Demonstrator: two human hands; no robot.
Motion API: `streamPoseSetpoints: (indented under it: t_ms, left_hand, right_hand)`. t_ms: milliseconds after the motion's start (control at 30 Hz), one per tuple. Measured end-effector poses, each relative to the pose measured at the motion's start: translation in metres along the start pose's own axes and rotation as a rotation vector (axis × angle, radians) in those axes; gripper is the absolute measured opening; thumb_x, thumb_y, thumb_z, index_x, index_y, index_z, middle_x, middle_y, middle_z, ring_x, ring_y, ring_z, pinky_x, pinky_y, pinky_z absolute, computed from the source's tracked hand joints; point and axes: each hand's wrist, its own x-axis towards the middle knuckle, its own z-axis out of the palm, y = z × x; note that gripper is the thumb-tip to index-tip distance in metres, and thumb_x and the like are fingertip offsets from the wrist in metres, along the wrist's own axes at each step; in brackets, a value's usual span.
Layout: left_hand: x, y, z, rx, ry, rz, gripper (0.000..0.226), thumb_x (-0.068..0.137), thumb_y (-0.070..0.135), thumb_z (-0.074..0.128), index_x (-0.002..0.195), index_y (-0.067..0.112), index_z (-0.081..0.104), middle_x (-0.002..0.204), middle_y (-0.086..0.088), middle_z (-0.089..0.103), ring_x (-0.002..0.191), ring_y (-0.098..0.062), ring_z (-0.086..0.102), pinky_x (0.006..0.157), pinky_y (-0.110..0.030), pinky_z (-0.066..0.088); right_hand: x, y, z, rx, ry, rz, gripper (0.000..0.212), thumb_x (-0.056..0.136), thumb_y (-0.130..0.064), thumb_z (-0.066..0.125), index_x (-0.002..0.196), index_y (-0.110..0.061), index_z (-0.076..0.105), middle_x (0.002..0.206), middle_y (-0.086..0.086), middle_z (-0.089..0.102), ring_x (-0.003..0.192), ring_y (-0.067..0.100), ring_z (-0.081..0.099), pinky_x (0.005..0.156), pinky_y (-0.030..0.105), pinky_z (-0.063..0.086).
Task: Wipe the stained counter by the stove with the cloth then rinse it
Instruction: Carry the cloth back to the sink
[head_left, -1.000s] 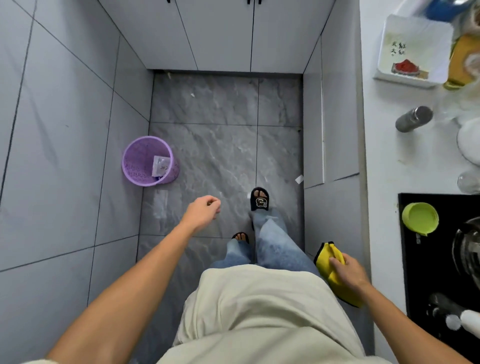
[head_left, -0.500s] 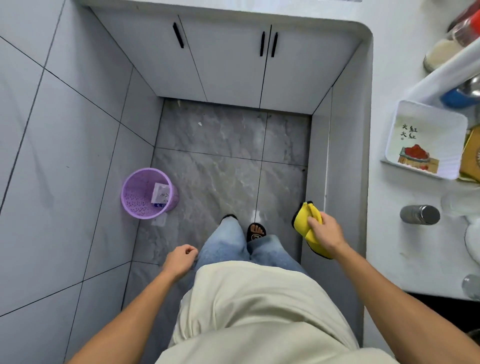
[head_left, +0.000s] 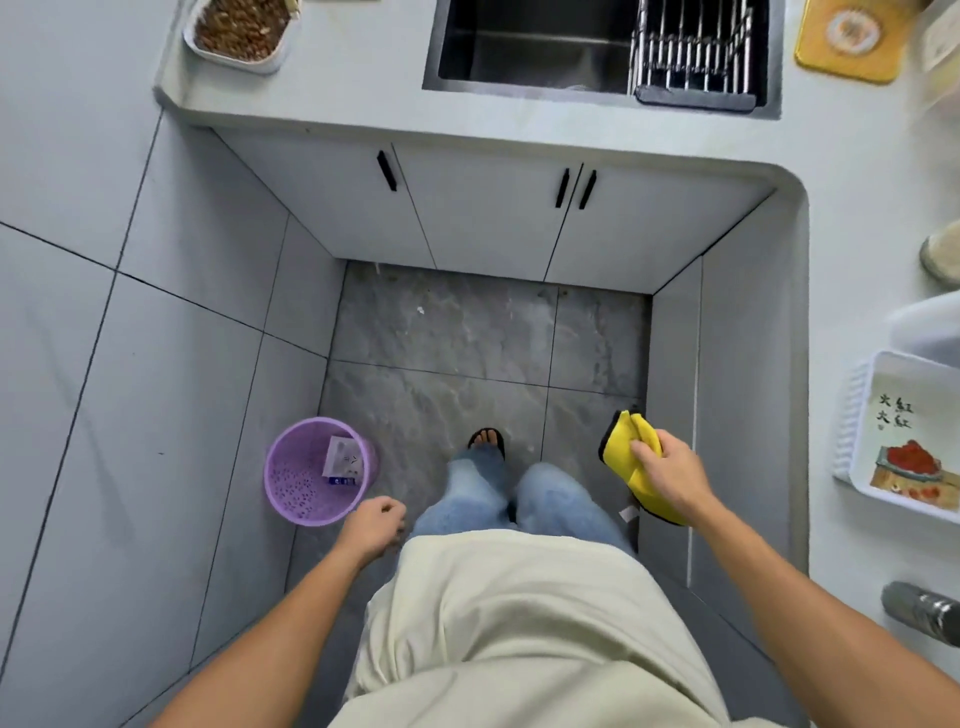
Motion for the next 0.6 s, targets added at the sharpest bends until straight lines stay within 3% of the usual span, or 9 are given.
streamPoseSetpoints:
  t_ms: [133,267,433,600]
  left_hand:
    - [0.031,0.097,-0.033,0.018,-0.002,0.115,0.021,0.103,0.019,0.053,0.093,0.013,0.07,0.09,-0.004,0.075,0.075,-0.021,0.065,0.062,-0.028,0.041]
    - [0.052,0.191,-0.056,0.089,0.026,0.251,0.019,0.1,0.03,0.056,0.099,0.026,0.075,0.093,0.007,0.08,0.084,-0.014,0.077,0.077,-0.029,0.054]
    - [0.081,0.269,-0.074,0.151,-0.009,0.329,0.02,0.098,0.033,0.053,0.094,0.031,0.072,0.095,0.012,0.078,0.09,-0.013,0.076,0.09,-0.032,0.057]
    - [0.106,0.299,-0.093,0.184,-0.001,0.268,0.02,0.101,0.029,0.054,0.095,0.029,0.072,0.1,0.006,0.079,0.095,-0.02,0.076,0.099,-0.04,0.058]
  right_hand:
    - [0.008,0.01,-0.002,-0.006,-0.004,0.119,0.019,0.103,-0.029,0.057,0.113,-0.016,0.067,0.109,0.013,0.071,0.098,0.032,0.06,0.081,0.036,0.041]
    - [0.02,0.017,-0.01,-0.053,-0.025,0.201,0.031,0.105,-0.025,0.056,0.129,-0.008,0.065,0.122,0.017,0.07,0.097,0.029,0.054,0.082,0.033,0.038]
    - [0.06,0.004,-0.03,-0.074,-0.032,0.258,0.033,0.105,-0.025,0.056,0.131,-0.006,0.064,0.124,0.02,0.07,0.102,0.033,0.058,0.084,0.036,0.042]
    - [0.124,-0.056,-0.063,-0.073,-0.031,0.219,0.029,0.104,-0.025,0.055,0.123,-0.007,0.066,0.121,0.02,0.071,0.1,0.033,0.059,0.081,0.035,0.04]
